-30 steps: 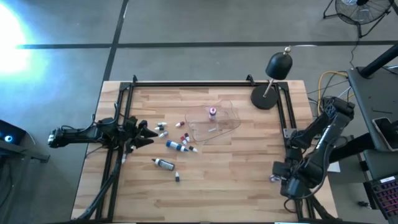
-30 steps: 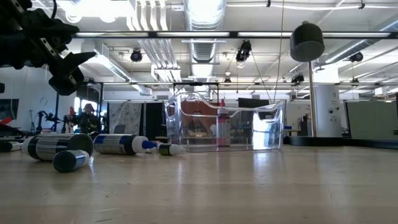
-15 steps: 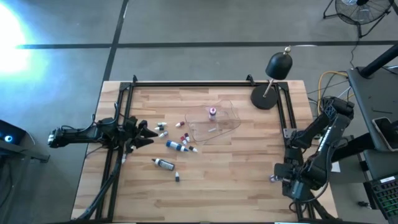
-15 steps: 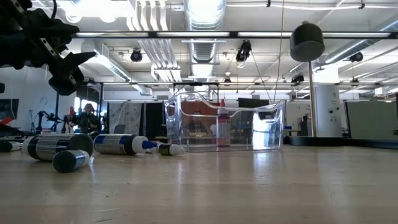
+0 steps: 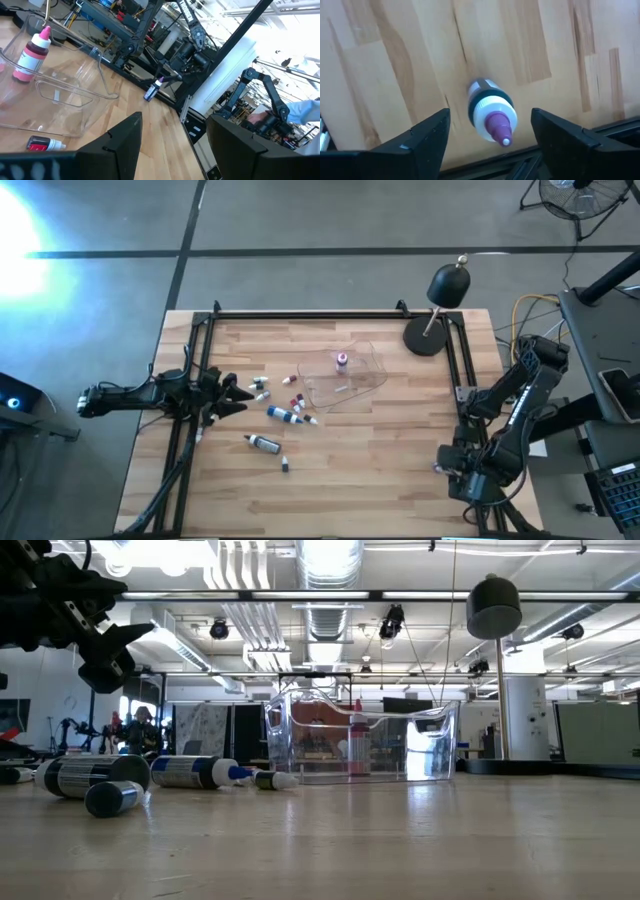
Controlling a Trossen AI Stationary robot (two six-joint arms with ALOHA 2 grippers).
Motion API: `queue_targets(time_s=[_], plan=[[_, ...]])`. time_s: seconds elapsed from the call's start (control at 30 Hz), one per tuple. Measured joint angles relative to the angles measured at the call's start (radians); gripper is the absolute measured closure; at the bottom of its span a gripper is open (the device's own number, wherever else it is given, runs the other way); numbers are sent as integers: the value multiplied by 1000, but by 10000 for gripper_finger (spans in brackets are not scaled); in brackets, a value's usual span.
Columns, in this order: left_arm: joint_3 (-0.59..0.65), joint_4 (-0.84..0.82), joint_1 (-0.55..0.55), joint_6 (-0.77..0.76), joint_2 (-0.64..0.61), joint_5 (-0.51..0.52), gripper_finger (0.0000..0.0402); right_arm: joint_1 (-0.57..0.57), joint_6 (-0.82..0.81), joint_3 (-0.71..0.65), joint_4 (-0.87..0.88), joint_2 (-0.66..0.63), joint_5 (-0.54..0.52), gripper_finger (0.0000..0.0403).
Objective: Pick & Place food coloring
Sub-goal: Put the large purple food coloring bottle into the transparent container
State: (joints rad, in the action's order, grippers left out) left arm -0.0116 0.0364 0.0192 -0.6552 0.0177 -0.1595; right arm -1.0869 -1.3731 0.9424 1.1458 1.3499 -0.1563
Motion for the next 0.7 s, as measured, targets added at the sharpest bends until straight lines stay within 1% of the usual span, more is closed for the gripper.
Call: queue_targets(time_s=[0.57, 0.7], plan=[[0, 0, 0, 0, 0, 0, 205, 1, -9, -4, -1, 0, 8, 277], [0, 0, 0, 0, 0, 0, 205, 16, -31, 0, 0, 0, 7, 299]])
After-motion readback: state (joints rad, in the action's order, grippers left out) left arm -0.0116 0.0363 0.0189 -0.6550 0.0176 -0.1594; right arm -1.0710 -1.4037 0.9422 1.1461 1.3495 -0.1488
